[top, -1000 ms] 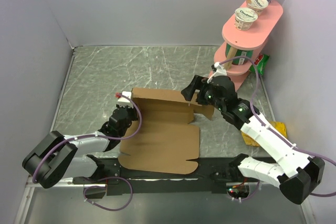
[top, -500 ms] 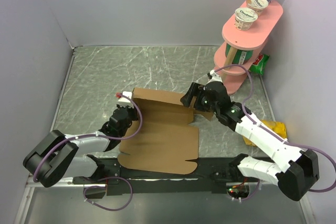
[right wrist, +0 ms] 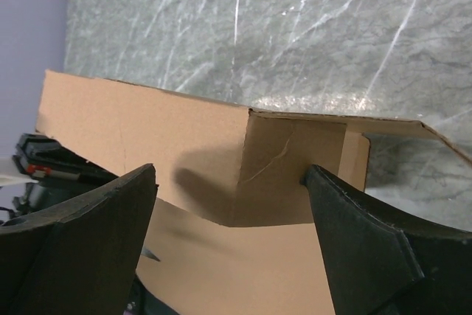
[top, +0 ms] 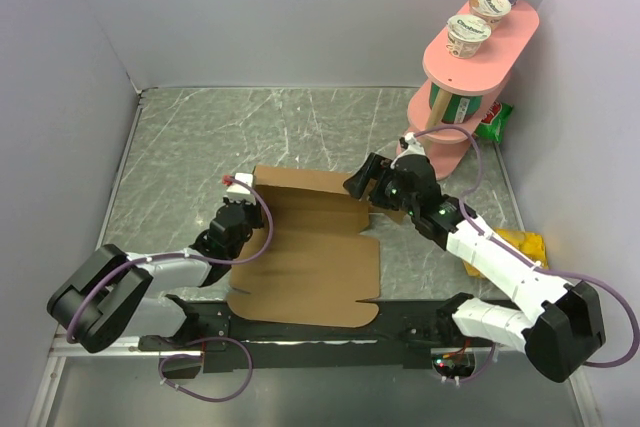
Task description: Fold the paper box
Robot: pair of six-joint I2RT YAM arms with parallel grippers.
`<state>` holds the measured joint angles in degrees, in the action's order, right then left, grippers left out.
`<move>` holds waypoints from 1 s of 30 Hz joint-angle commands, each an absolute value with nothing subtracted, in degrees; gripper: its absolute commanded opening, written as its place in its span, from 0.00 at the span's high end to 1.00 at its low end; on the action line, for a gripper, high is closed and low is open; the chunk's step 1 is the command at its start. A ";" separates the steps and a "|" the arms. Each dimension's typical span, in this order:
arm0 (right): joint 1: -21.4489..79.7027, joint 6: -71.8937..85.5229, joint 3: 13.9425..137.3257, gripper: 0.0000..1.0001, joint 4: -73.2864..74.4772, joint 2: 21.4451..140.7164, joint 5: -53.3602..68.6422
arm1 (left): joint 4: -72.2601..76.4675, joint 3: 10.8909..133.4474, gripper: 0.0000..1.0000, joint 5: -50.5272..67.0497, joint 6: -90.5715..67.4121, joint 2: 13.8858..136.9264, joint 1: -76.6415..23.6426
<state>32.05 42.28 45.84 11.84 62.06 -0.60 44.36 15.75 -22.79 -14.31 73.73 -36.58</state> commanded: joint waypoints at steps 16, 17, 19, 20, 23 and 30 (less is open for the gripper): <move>27.33 47.72 42.80 0.31 1.68 63.63 10.19 | 45.35 17.40 0.88 -19.25 -13.98 73.39 -37.53; 27.25 48.25 42.63 0.31 0.89 63.72 11.07 | 45.35 17.49 0.88 -19.16 -13.54 73.48 -37.79; 27.16 48.51 42.45 0.30 0.62 63.81 11.51 | 45.35 17.75 0.89 -19.25 -13.27 73.83 -37.88; 27.16 48.86 42.28 0.30 0.44 63.72 11.69 | 45.35 17.75 0.89 -19.34 -12.84 74.00 -38.23; 26.81 49.74 41.40 0.34 -1.22 63.11 12.30 | 45.35 18.02 0.89 -19.95 -12.04 74.35 -39.02; 25.75 51.50 40.26 0.42 -3.43 62.75 14.85 | 44.83 18.54 0.89 -22.06 -10.64 74.97 -40.87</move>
